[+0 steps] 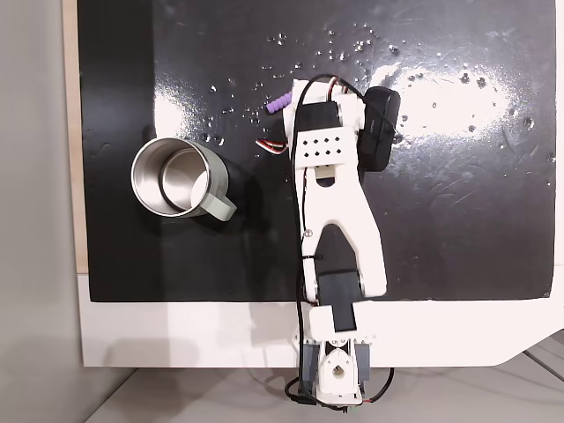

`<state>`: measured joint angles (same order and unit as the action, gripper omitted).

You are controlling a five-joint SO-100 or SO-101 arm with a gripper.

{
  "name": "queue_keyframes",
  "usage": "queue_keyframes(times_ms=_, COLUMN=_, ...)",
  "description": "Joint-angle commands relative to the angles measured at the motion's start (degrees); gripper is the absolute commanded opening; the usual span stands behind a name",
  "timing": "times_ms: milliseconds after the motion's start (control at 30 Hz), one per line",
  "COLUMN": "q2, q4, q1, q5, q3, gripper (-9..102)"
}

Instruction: Grasp a pengrip and put it in the cup.

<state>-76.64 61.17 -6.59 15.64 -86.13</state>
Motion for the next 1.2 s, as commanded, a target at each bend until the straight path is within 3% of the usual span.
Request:
queue_keyframes(times_ms=0, q2=2.9, q4=2.0, q1=-1.3, q5=0.4, q3=7.6, gripper=17)
queue_keyframes(times_ms=267, q2=11.2, q4=8.1, q1=-3.8, q5=0.4, q3=20.2, gripper=24)
queue_keyframes(times_ms=500, q2=18.2, q4=11.6, q1=-4.9, q5=0.3, q3=28.0, gripper=24)
queue_keyframes(times_ms=933, q2=23.2, q4=15.6, q1=-6.4, q5=-1.1, q3=35.4, gripper=0)
queue_keyframes(times_ms=1167, q2=23.6, q4=21.2, q1=-5.7, q5=-0.5, q3=40.7, gripper=0)
